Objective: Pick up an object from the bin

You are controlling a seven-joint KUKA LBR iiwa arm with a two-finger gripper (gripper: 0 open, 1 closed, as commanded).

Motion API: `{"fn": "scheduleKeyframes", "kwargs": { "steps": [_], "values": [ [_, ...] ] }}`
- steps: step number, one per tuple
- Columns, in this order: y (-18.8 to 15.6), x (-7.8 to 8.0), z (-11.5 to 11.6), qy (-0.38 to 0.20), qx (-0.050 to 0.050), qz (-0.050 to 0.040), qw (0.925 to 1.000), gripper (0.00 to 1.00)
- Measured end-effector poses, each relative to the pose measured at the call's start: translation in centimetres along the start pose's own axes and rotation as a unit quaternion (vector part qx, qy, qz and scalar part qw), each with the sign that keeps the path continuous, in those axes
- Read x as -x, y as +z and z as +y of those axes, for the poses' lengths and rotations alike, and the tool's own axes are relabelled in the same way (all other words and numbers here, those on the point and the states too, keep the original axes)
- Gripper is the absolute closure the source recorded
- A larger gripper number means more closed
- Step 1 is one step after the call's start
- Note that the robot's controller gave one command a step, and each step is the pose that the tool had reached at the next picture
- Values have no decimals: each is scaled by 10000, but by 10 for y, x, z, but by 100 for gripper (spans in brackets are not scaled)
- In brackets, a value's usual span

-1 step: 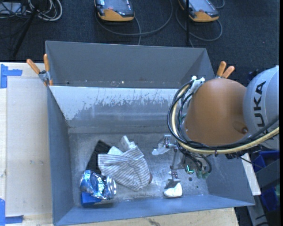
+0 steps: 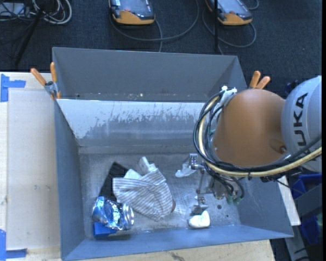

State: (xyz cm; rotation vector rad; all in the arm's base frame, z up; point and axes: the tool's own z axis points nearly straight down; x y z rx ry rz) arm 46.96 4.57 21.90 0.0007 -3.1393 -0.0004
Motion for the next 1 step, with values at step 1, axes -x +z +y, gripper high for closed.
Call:
{"fn": "scheduleKeyframes", "kwargs": {
  "steps": [1],
  "values": [
    [51, 7, 9, -405, -1, -26, 9992, 0]
  ]
}}
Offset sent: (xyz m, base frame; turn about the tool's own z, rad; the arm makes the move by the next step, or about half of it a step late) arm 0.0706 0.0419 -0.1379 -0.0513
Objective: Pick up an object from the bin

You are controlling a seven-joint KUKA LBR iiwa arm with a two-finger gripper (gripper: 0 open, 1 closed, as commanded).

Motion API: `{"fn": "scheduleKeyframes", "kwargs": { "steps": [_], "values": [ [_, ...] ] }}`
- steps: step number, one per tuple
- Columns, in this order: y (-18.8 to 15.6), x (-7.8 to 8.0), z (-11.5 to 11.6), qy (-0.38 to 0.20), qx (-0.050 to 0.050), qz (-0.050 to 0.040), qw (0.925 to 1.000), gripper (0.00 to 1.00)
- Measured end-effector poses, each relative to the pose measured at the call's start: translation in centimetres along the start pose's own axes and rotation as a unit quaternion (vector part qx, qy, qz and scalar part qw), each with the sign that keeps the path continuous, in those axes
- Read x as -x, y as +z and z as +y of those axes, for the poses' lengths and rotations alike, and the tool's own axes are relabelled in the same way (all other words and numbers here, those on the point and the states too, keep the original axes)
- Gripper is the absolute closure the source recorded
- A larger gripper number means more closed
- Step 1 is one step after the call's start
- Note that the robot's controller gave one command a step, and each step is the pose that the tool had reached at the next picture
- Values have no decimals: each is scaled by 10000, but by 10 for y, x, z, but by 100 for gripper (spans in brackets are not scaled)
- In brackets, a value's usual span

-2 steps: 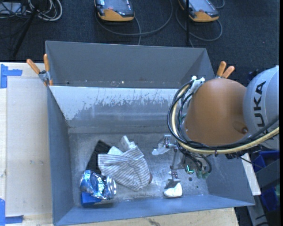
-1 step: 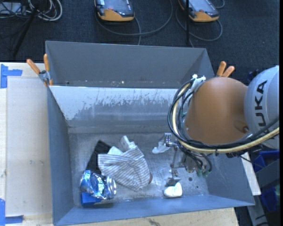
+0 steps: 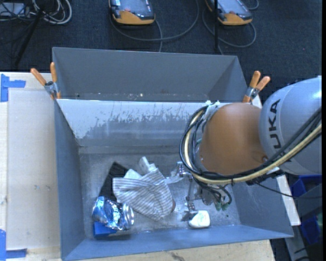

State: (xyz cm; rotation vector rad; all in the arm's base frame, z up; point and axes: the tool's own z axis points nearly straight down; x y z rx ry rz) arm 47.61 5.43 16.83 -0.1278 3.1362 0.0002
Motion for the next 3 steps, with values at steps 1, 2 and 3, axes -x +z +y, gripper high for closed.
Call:
{"fn": "scheduleKeyframes", "kwargs": {
  "steps": [1, 2, 3],
  "values": [
    [51, 33, 15, 17, -1, 29, 10000, 100],
    [51, 32, 15, 24, 0, 29, 10000, 100],
    [-62, 21, 6, 156, 0, 19, 9999, 100]
  ]
}}
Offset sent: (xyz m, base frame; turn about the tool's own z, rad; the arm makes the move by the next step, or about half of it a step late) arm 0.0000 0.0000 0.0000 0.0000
